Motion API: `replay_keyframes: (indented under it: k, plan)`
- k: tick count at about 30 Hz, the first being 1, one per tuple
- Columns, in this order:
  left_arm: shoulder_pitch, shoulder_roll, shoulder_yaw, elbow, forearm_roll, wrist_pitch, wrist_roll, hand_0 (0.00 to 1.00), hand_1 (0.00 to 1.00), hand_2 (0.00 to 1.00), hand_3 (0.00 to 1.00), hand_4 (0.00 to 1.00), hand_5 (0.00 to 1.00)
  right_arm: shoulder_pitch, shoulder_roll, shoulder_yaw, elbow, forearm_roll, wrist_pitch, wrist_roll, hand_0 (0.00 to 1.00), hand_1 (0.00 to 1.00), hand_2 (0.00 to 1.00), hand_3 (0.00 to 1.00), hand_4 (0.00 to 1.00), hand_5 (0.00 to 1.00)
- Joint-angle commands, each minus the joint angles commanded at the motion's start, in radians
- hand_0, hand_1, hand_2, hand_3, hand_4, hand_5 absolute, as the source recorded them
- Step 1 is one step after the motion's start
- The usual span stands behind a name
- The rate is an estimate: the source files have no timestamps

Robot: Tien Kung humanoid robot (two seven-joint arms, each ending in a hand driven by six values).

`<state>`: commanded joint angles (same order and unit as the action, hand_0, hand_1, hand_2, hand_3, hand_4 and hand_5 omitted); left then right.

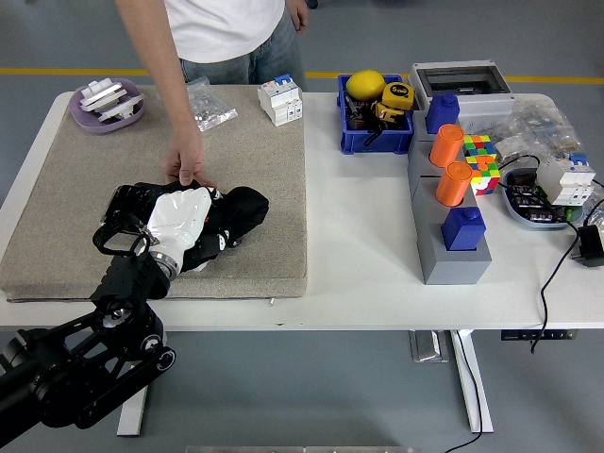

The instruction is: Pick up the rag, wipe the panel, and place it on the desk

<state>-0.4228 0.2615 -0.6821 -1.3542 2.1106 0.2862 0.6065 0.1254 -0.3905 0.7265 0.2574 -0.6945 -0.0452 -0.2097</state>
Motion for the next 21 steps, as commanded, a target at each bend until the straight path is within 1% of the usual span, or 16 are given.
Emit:
replay_keyframes:
  k: [3,6,15,21]
  plan:
    - [-0.001,0.0,0.003,-0.013,0.003,0.0,0.004,0.257,0.367,0.524,0.521,0.477,0.002,0.0,0.0,0.002,0.0,-0.002,-0.001,0.0,0.768,0.597,0.613,0.569,0.998,0.513]
    - [-0.003,-0.002,0.002,-0.01,0.001,0.001,0.005,0.257,0.367,0.524,0.521,0.477,0.002,0.0,0.0,-0.001,0.0,0.001,0.0,0.0,0.768,0.597,0.613,0.569,0.998,0.513]
    - [0.006,0.004,-0.017,0.029,-0.002,0.002,0.008,0.257,0.366,0.524,0.52,0.477,0.002,0.0,0.001,0.003,0.001,-0.003,-0.001,-0.001,0.77,0.596,0.613,0.569,0.998,0.515]
    - [0.022,0.012,-0.052,0.058,0.008,0.012,0.014,0.257,0.365,0.523,0.52,0.478,0.002,-0.001,0.0,0.009,0.002,0.003,-0.002,0.0,0.77,0.596,0.613,0.57,0.998,0.513]
